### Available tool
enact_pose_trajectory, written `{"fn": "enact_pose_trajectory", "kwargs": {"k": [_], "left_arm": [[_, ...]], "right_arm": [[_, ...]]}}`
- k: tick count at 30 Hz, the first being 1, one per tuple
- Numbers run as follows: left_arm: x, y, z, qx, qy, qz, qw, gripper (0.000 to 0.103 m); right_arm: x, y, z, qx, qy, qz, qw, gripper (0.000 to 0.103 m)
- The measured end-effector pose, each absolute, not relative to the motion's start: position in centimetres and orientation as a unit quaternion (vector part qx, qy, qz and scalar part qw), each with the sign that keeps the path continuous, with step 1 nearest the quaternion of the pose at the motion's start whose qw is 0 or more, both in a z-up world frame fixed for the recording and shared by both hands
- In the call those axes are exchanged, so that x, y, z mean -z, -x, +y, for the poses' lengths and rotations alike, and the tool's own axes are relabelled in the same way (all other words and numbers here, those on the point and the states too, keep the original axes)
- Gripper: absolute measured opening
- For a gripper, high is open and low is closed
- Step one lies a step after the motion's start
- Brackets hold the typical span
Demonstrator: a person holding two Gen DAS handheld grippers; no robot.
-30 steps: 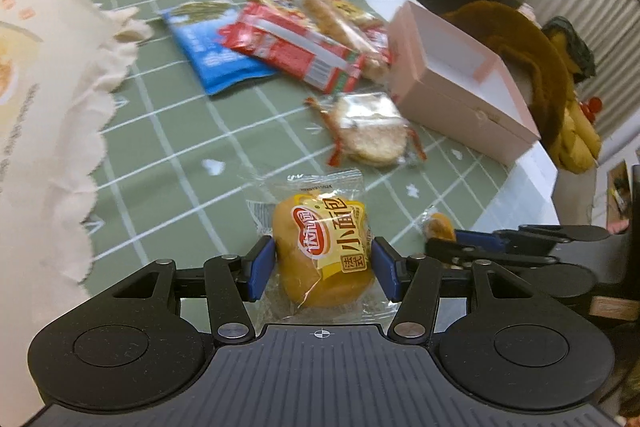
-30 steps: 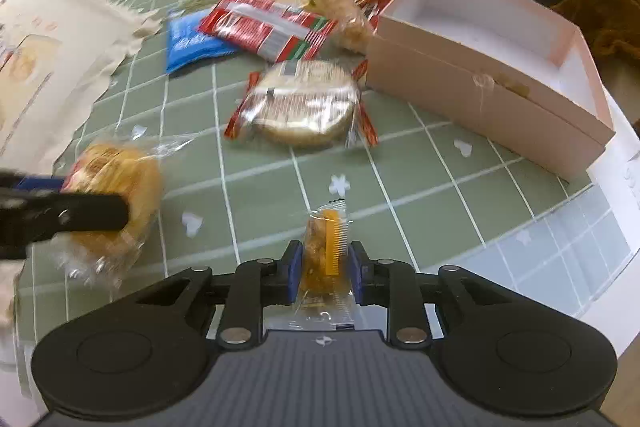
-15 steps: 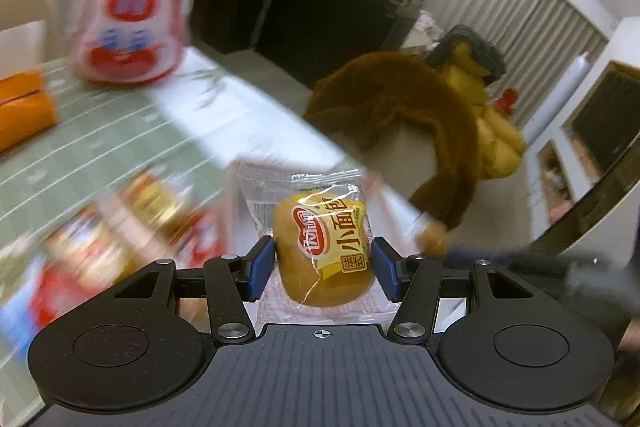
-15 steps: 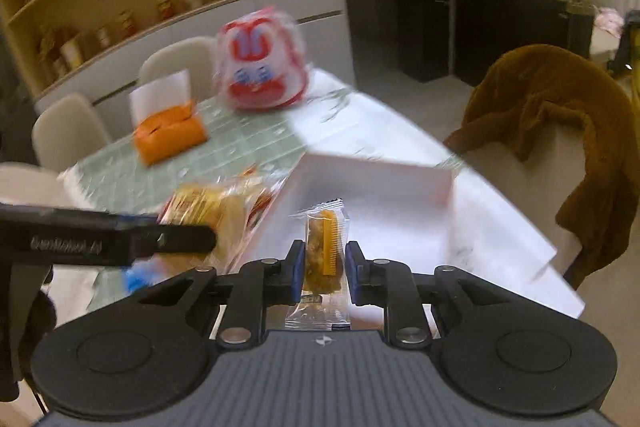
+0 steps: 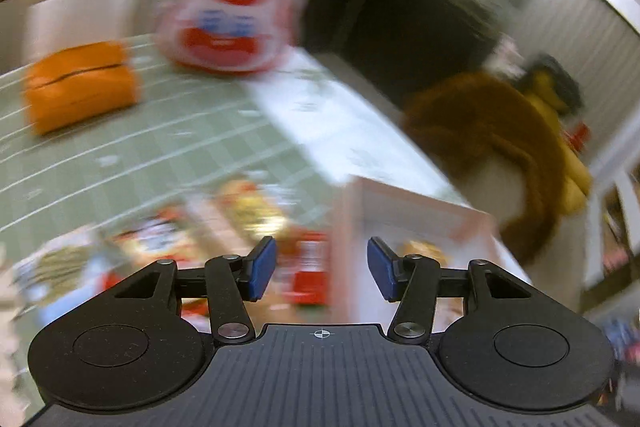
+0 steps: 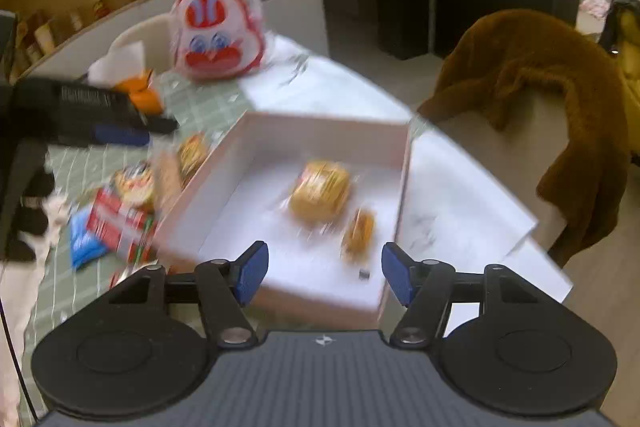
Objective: Organize snacks
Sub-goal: 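Lower the pastry into the pink box and open the right gripper, then lower the yellow bun into the pink box and open the left gripper, then grasp the red spicy-strip packet with the right gripper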
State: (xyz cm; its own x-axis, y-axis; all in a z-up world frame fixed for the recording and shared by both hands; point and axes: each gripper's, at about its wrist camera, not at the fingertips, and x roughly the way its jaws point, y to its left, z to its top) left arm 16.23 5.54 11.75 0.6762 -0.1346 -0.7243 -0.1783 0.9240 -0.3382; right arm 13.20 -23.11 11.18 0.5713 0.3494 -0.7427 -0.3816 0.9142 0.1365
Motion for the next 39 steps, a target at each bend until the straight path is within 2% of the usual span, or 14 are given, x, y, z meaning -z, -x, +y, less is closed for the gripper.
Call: {"fn": "enact_pose_trajectory", "kwargs": {"k": [5,9,12,13,14,16,21,22,29,39], "left_arm": [[-8.6,-16.6,7.4,-0.043,0.221,0.441,0.869,0.056],[-7.3,-18.0,6.8,-0.069,0.247,0.443,0.859,0.056],[-6.3,-19.5,6.1,-0.097,0.209,0.474,0.85,0.056],[-5.7,-19.5,6.3,-0.104,0.195,0.484,0.847,0.056],[-5.1,-19.4,6.3,-0.102,0.189,0.488,0.846,0.061],[-4.9,-18.6,6.4,-0.078,0.19,0.477,0.855,0.059],[-4.8,-14.3,7.9,-0.001,0.201,0.451,0.87,0.02],[-4.8,-13.5,8.3,0.001,0.199,0.451,0.87,0.018],[-3.9,-6.6,10.2,0.013,0.195,0.467,0.862,0.018],[-3.7,-0.4,14.3,-0.076,0.279,0.448,0.846,0.021]], "right_arm": [[-9.7,-10.5,-20.1,-0.243,0.011,0.442,0.863,0.063],[-8.2,-9.3,-16.9,-0.253,0.035,0.465,0.848,0.063],[-7.6,-8.5,-15.3,-0.258,0.047,0.479,0.838,0.063],[-7.5,-8.2,-14.8,-0.258,0.052,0.481,0.836,0.065],[-7.3,-7.8,-14.5,-0.257,0.058,0.482,0.836,0.067],[-7.2,-7.0,-14.5,-0.254,0.069,0.48,0.837,0.072],[-6.7,-5.9,-14.3,-0.227,0.099,0.467,0.849,0.08],[-6.8,-5.7,-14.2,-0.229,0.093,0.465,0.85,0.082],[-6.6,-5.7,-10.8,-0.274,0.069,0.471,0.836,0.086],[-7.5,-7.0,-3.6,-0.302,0.101,0.444,0.838,0.086]]}}
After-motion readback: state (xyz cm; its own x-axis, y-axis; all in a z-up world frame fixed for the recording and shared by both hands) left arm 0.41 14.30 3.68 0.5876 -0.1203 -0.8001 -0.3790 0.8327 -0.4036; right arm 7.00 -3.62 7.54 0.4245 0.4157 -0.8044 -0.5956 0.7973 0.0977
